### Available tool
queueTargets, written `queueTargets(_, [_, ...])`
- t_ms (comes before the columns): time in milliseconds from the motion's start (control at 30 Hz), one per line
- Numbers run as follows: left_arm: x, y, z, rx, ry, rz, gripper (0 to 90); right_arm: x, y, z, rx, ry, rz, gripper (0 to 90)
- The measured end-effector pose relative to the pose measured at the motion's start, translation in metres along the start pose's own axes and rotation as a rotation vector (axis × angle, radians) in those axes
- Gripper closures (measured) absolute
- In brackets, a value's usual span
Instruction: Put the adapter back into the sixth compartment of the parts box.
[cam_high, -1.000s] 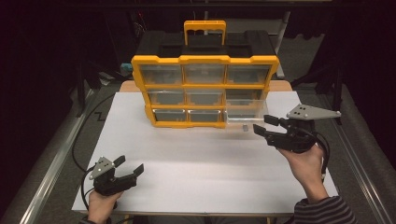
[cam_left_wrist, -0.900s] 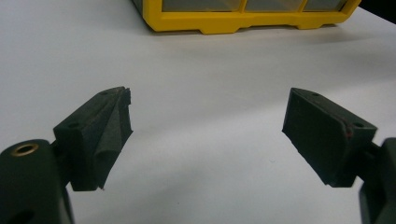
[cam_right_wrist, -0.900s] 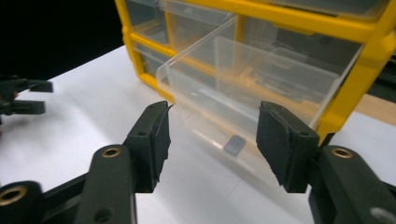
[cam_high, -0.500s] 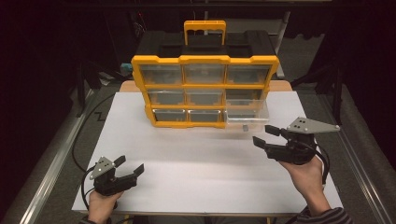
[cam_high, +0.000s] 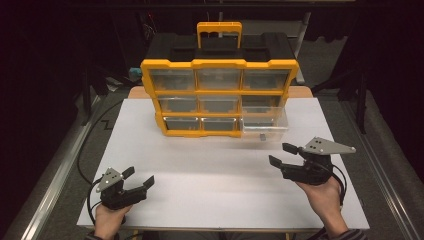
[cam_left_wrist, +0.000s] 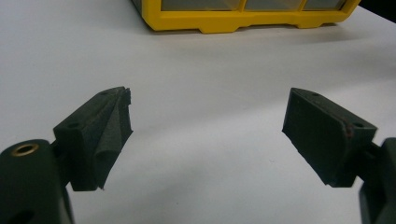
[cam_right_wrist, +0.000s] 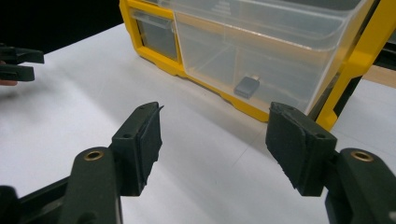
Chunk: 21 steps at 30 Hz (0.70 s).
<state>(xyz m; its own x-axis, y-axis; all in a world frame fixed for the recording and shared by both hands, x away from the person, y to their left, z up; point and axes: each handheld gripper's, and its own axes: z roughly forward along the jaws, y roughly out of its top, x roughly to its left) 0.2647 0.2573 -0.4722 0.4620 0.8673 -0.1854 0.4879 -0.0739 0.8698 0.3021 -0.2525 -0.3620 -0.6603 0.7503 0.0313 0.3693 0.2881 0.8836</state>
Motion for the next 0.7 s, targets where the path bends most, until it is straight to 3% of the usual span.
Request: queueTargets(700, [0.000, 0.000, 0.000, 0.000, -0.003, 0.002, 16.3, -0.009, -0.033, 0.001, 0.003, -0.041, 0.032, 33.0])
